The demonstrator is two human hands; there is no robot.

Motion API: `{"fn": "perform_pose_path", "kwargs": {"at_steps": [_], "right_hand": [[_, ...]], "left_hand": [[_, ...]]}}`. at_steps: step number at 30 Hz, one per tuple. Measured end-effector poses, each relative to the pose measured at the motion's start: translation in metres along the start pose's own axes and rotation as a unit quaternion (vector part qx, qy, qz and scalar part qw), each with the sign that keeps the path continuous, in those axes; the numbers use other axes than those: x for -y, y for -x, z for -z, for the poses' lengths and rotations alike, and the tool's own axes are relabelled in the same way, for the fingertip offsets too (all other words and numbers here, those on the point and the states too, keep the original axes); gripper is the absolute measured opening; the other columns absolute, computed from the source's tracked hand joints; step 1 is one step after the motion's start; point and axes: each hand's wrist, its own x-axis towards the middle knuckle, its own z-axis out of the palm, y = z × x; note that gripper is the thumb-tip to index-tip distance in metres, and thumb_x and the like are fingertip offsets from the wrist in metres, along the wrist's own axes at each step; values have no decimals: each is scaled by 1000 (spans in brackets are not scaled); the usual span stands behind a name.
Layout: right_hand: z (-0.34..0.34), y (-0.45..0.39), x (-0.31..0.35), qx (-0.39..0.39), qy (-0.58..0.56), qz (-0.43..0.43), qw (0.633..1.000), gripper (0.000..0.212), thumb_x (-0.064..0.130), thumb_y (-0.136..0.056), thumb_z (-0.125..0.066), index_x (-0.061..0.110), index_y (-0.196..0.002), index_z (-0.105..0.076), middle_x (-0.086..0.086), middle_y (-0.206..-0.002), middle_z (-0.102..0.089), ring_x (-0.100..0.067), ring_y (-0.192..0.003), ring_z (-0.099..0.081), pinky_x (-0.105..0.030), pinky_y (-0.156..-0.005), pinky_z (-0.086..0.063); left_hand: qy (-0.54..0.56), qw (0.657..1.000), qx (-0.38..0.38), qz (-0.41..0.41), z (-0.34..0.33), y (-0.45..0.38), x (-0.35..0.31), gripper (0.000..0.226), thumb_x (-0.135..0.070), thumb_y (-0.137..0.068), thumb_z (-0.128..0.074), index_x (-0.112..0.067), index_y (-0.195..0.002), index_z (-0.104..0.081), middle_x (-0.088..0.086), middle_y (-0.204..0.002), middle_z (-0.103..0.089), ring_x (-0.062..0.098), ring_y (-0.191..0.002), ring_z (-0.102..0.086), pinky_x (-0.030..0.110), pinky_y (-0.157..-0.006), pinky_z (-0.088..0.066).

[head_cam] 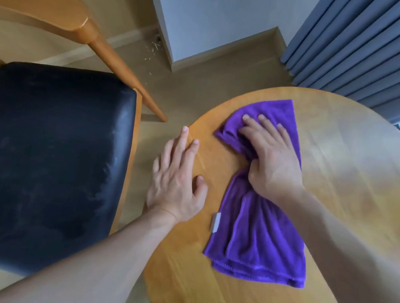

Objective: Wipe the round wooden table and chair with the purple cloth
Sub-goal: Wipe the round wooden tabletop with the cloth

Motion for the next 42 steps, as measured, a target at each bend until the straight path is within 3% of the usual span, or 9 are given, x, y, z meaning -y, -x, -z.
{"fn": "perform_pose_path", "kwargs": {"at_steps": [4, 6, 11, 16, 25, 29, 34, 38, 42], "right_hand": [[-9, -28, 27, -73, -31, -141, 987, 72, 0, -72, -47, 17, -142, -51, 4, -165, -33, -24, -157, -18, -48, -128, -8], [-17, -27, 46, -75, -35, -156, 984, 73, 4, -73, -46, 17, -144, -48, 2, -168, -29, -26, -158, -14, -50, -127, -5], [-25, 18, 51, 27, -20, 11, 999, 81, 28, -77, -24, 17, -154, -44, 3, -168, -27, -26, -158, -13, -51, -128, -3], [-6, 42, -2, 89, 27, 110, 990, 85, 22, -68, -37, 18, -152, -46, 6, -168, -27, -21, -157, -17, -49, -128, -12], [-13, -24, 34, -94, -92, -165, 978, 81, 9, -69, -52, 14, -149, -44, -2, -168, -27, -29, -158, -11, -49, -128, -1], [-26, 6, 41, -18, -75, -24, 997, 87, 18, -71, -45, 15, -158, -36, 0, -170, -22, -28, -159, -7, -53, -127, -1], [-15, 31, 5, 45, -10, 91, 995, 85, 28, -74, -41, 21, -159, -36, 7, -169, -23, -19, -159, -9, -41, -129, 0], [-7, 5, -7, -19, -19, 8, 1000, 83, 23, -73, -54, 20, -155, -41, 5, -168, -28, -22, -158, -16, -43, -129, -6], [-15, -29, 22, -100, -46, -120, 987, 81, 21, -74, -50, 18, -154, -41, 3, -168, -27, -24, -158, -13, -48, -128, -4]], "left_hand": [[-9, 1000, -10, 0, 0, -2, 0, 76, -38, -81, -49, -19, -153, -34, -1, -172, -8, 28, -153, -19, 53, -114, -31], [-13, 1000, -11, 0, 0, 0, -1, 76, -38, -81, -48, -20, -153, -33, -1, -172, -8, 27, -153, -19, 52, -114, -32], [-14, 1000, -18, 1, 0, 0, -1, 70, -39, -80, -47, -20, -147, -37, -3, -172, -8, 28, -153, -20, 54, -114, -34], [-8, 1000, -19, 2, -2, -1, 0, 77, -40, -82, -47, -22, -155, -30, -3, -172, -6, 27, -153, -19, 54, -115, -32], [-19, 999, -33, -1, -3, -2, 0, 79, -40, -78, -47, -20, -154, -32, -1, -172, -10, 28, -152, -22, 51, -113, -33], [-17, 999, -31, 0, -3, -1, 0, 79, -39, -78, -48, -22, -154, -31, -2, -172, -9, 27, -152, -22, 51, -113, -33], [-12, 1000, -28, 0, -4, 0, 1, 77, -41, -80, -48, -23, -153, -32, -3, -172, -9, 27, -153, -20, 52, -115, -31], [-3, 1000, -30, 0, -2, -4, 1, 78, -40, -79, -47, -22, -154, -32, -2, -172, -11, 28, -153, -22, 53, -115, -31], [-8, 999, -32, -1, -2, -3, 1, 79, -39, -79, -48, -21, -154, -32, -1, -172, -11, 28, -152, -22, 52, -115, -32]]}}
